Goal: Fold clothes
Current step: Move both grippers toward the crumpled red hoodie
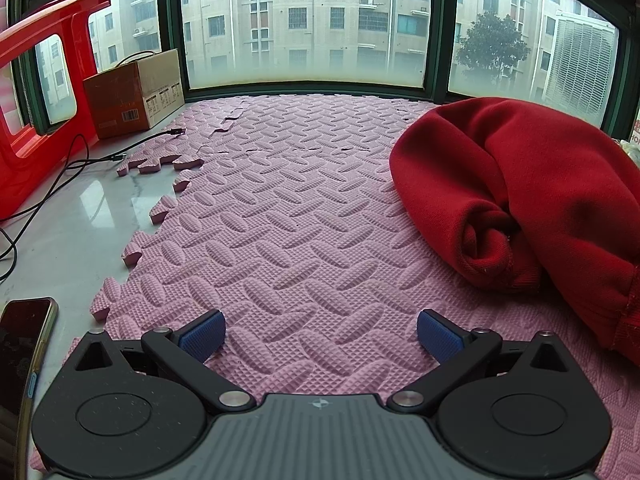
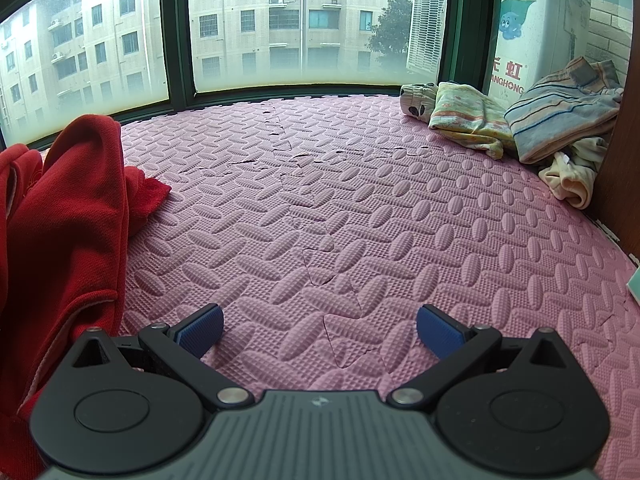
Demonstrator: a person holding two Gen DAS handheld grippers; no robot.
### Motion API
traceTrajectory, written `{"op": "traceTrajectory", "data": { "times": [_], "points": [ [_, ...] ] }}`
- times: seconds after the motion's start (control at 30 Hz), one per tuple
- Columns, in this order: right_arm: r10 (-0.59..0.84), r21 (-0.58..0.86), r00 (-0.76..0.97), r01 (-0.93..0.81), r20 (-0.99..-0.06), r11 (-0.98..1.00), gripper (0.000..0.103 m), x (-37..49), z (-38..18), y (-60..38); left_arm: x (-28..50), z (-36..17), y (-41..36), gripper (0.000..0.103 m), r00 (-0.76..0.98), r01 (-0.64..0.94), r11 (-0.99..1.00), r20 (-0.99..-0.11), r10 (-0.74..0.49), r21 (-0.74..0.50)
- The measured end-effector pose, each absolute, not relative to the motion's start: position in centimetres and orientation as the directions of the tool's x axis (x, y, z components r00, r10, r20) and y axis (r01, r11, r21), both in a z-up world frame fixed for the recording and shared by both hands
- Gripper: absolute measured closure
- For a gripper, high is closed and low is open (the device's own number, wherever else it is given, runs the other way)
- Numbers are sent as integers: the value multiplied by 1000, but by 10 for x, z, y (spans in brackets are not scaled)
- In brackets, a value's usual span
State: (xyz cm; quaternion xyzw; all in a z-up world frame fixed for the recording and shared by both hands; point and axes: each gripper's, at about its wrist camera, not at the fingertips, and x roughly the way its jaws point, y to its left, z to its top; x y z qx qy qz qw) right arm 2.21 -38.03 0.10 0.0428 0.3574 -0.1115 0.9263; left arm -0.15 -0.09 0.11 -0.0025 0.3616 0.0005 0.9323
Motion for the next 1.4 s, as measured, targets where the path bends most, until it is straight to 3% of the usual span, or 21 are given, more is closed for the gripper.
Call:
{"op": "traceTrajectory", "data": {
  "times": [0.53, 1.4],
  "points": [
    [-93, 40, 736, 161, -670, 986, 0, -16, 19, -367, -23, 15, -14, 0, 684, -26, 999, -728, 34, 22],
    [50, 78, 756, 2, -653, 997, 0, -69, 41, -319, -52, 36, -60, 0, 641, 52, 998, -768, -11, 29]
  ]
}}
